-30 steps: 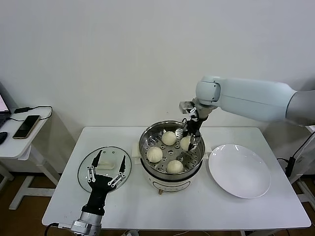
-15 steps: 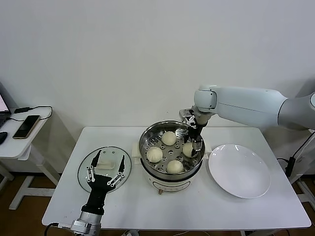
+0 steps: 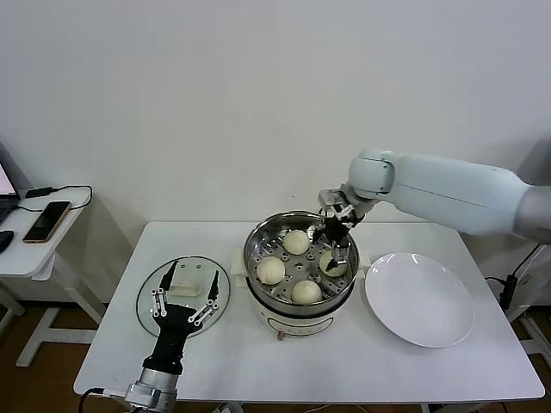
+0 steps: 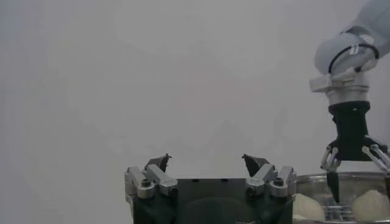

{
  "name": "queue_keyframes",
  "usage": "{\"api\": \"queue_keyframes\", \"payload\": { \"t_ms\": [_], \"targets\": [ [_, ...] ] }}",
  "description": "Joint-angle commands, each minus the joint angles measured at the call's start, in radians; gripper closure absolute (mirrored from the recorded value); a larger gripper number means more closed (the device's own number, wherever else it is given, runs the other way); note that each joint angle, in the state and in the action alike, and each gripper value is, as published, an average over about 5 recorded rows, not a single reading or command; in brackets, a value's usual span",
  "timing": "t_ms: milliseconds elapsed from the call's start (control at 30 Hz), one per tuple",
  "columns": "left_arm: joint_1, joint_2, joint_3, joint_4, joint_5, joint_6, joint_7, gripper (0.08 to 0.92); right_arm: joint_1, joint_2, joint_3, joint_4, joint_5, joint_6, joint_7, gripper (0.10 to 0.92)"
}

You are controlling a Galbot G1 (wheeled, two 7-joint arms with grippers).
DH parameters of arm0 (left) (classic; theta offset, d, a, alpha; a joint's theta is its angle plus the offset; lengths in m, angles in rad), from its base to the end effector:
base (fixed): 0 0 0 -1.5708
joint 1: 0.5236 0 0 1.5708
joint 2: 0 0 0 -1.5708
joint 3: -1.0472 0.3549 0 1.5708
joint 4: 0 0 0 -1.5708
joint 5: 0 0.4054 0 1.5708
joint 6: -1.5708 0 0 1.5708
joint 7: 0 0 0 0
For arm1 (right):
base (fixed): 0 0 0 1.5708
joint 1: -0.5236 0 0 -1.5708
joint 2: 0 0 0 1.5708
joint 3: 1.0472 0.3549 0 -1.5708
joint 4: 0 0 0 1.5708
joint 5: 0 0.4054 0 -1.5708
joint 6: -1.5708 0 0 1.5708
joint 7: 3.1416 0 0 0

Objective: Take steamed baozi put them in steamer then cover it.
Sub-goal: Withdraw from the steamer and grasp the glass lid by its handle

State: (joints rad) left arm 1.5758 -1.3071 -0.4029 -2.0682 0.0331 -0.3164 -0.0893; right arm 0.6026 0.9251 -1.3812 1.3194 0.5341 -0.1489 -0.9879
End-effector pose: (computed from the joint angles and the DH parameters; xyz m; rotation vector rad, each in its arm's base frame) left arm 0.2212 0.0007 -0.3226 0.2533 2.8452 0.2186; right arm 0.5955 0.0220 -0.0820 1.6663 -1.4511 1.3959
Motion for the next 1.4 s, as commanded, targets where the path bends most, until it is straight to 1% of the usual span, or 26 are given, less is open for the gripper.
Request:
{"api": "queue_keyframes", "payload": {
  "t_ms": [33, 167, 233, 333, 467, 667, 833, 967, 1167, 1233, 1400],
  "targets": [
    [-0.025, -0.002, 0.005, 0.016, 0.086, 0.005, -0.006, 0.177, -0.199, -0.385, 0.377, 0.283, 0.060, 0.179, 0.665, 0.203],
    [-0.051, -0.001, 0.006, 0.039, 0.153, 0.012, -0.023, 0.177, -0.498, -0.457, 0.663, 0.312, 0.050, 0.244, 1.012, 0.203],
    [-0.065, -0.002, 0.004, 0.058, 0.195, 0.013, -0.035, 0.177, -0.693, -0.456, 0.857, 0.310, 0.054, 0.278, 1.138, 0.203],
    [-0.081, -0.005, -0.001, 0.087, 0.264, 0.014, -0.053, 0.177, -0.979, -0.420, 1.150, 0.290, 0.040, 0.333, 1.261, 0.203],
    [-0.095, -0.012, -0.019, 0.112, 0.340, 0.061, -0.078, 0.177, -1.262, -0.329, 1.469, 0.250, 0.020, 0.368, 1.351, 0.203],
    [-0.136, -0.010, -0.056, 0.215, 0.515, 0.100, -0.133, 0.177, -1.579, -0.177, 1.780, 0.202, -0.072, 0.424, 1.342, 0.203],
    [-0.138, 0.013, -0.105, 0.336, 0.772, 0.120, -0.154, 0.177, -1.739, -0.065, 1.930, 0.177, -0.110, 0.464, 1.298, 0.203],
    [-0.142, 0.024, -0.143, 0.437, 1.004, 0.141, -0.171, 0.177, -1.818, -0.013, 1.978, 0.178, -0.117, 0.479, 1.272, 0.203],
    [-0.194, 0.024, -0.153, 0.568, 1.233, 0.134, -0.243, 0.177, -1.875, 0.031, 1.992, 0.205, -0.122, 0.477, 1.236, 0.203],
    [-0.217, 0.022, -0.149, 0.601, 1.283, 0.128, -0.267, 0.177, -1.883, 0.042, 1.990, 0.211, -0.127, 0.474, 1.230, 0.203],
    [-0.253, 0.013, -0.137, 0.640, 1.319, 0.128, -0.297, 0.177, -1.895, 0.065, 1.985, 0.219, -0.146, 0.470, 1.224, 0.203]
  ]
}}
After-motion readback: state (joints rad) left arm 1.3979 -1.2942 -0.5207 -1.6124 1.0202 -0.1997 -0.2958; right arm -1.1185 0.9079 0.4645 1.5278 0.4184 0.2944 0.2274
